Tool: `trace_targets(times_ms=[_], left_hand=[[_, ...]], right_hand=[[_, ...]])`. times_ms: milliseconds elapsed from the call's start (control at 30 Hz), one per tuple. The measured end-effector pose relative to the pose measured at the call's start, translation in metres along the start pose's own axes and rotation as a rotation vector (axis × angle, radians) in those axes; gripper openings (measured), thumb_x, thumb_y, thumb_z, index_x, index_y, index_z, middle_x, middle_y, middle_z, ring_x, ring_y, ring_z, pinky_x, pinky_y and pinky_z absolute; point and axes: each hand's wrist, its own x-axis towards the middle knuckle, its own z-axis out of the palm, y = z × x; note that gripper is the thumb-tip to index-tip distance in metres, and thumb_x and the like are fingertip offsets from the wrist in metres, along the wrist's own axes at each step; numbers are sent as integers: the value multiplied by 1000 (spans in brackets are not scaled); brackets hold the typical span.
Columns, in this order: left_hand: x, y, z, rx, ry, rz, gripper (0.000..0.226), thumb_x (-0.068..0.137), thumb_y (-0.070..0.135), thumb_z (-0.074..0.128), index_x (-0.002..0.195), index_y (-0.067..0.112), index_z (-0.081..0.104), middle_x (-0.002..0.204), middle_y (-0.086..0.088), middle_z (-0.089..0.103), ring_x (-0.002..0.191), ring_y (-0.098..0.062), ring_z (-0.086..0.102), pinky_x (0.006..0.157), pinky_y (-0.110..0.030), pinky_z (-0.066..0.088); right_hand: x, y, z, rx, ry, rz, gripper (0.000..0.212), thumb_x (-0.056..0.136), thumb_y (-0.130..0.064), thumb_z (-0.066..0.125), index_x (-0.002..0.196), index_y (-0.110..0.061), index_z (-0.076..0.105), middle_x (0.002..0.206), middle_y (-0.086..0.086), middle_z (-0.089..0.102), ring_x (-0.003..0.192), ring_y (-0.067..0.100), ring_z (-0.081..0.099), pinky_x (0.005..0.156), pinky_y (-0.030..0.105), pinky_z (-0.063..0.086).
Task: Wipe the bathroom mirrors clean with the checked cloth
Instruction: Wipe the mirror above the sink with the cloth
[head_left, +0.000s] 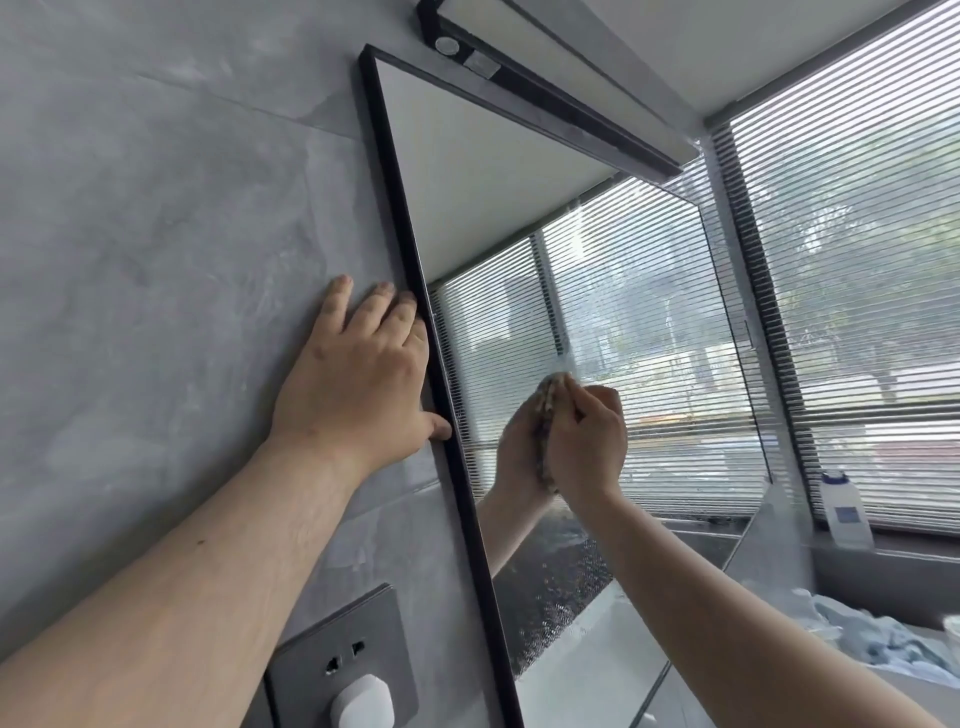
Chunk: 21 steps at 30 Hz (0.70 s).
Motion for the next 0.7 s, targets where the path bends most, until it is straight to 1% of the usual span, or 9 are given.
trace_targets(times_ms=[33,100,167,200,300,367,467,567,700], left_hand=[[0,0,0,-4,-2,-1,113,70,85,51,150,8,37,160,-8,31,151,-26,20,122,-54,5],[0,0,-1,-2,-7,-3,113,69,86,51,150,8,38,160,-8,32,151,-26,21,122,-54,5],[0,1,0,11,-7,-5,113,68,87,50,149,8,39,160,-8,32,150,-26,22,122,-54,6],[0,1,0,14,-10,-7,113,68,87,50,149,8,39,160,-8,32,150,-26,21,122,-54,6],[1,0,2,12,-5,-8,113,68,86,50,149,8,39,160,-7,32,150,-26,21,122,-54,6],[1,0,3,6,3,-12,112,68,86,51,148,8,40,159,-7,34,150,-26,22,122,-54,7],[1,0,4,4,2,-14,113,67,86,50,149,9,40,159,-7,34,150,-25,22,122,-54,7],[1,0,4,-3,4,-20,113,66,86,50,148,9,41,159,-7,34,150,-25,22,122,-53,7],[0,0,3,-4,-1,-21,113,68,86,50,149,10,39,160,-7,34,151,-24,21,122,-53,7]], right_hand=[[-3,-10,3,6,-14,-68,26,100,-33,55,117,-27,73,95,-11,56,78,-1,54,68,20,43],[-6,-27,8,27,-53,-162,26,100,-33,54,118,-28,72,97,-12,55,81,0,56,70,20,47],[-2,-36,10,49,-75,-204,26,101,-31,54,119,-26,72,100,-10,56,84,5,59,74,22,49],[3,-37,11,59,-68,-204,25,100,-28,55,118,-24,73,100,-9,57,84,5,59,74,21,49],[19,-26,12,57,-15,-101,24,99,-22,56,115,-22,74,94,-10,54,79,0,55,66,11,41],[28,-12,8,20,20,-4,25,100,-23,55,115,-20,74,92,-9,53,78,6,55,66,16,37],[35,15,-3,-25,29,126,27,101,-23,52,115,-15,73,96,-2,54,90,20,59,74,26,38],[36,30,-8,-41,17,159,27,100,-23,52,117,-17,73,97,0,54,93,22,60,78,28,42],[42,27,-5,-53,23,136,27,100,-23,53,117,-17,72,96,-3,51,85,13,52,76,23,35]])
